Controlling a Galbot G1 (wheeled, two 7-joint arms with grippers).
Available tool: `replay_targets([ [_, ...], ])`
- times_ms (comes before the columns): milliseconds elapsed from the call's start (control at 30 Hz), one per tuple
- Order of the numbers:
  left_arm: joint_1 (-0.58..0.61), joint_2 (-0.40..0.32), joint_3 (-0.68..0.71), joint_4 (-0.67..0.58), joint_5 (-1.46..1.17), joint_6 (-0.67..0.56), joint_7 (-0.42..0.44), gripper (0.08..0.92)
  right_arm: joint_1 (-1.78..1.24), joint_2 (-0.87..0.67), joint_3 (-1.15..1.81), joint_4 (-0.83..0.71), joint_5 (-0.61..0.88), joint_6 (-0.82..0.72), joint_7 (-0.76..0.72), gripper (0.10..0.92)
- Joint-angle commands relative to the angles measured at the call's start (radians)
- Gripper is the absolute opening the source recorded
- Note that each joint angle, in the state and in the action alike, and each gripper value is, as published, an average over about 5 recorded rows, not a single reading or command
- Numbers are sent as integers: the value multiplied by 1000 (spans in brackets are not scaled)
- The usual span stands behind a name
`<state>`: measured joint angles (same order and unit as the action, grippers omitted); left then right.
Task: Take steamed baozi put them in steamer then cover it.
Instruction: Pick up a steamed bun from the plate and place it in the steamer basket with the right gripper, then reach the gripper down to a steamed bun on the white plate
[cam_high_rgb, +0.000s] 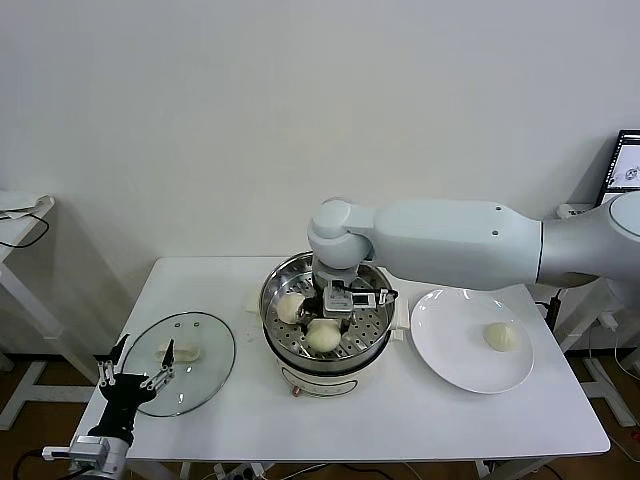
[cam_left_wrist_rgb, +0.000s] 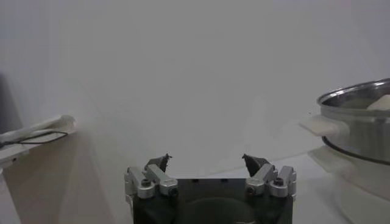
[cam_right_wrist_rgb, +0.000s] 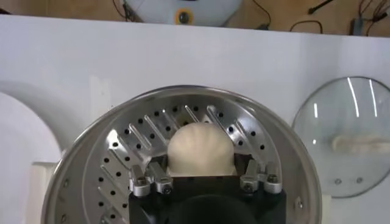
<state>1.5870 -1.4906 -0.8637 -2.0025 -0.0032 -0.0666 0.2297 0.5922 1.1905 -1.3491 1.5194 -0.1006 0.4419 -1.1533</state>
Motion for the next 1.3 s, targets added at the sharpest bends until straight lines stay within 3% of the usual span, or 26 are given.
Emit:
replay_targets([
  [33, 1, -1, -2, -3, 0, 0, 0, 823, -26, 6, -1, -12, -3, -7, -5, 704],
  [467, 2, -3, -3, -3, 0, -1, 1, 823, -51, 17, 4, -22, -8, -15, -12, 711],
  [733, 8, -4, -2, -9, 1, -1, 0, 823, -28, -15, 28, -11, 3, -28, -14, 815],
  [1000, 21, -5, 1, -35, 2, 0, -2, 823, 131, -211, 44, 42, 151, -97, -53, 823],
  [1300, 39, -10, 19, -61, 11, -3, -5, 823, 142, -530, 67, 24, 302, -452, -133, 823],
])
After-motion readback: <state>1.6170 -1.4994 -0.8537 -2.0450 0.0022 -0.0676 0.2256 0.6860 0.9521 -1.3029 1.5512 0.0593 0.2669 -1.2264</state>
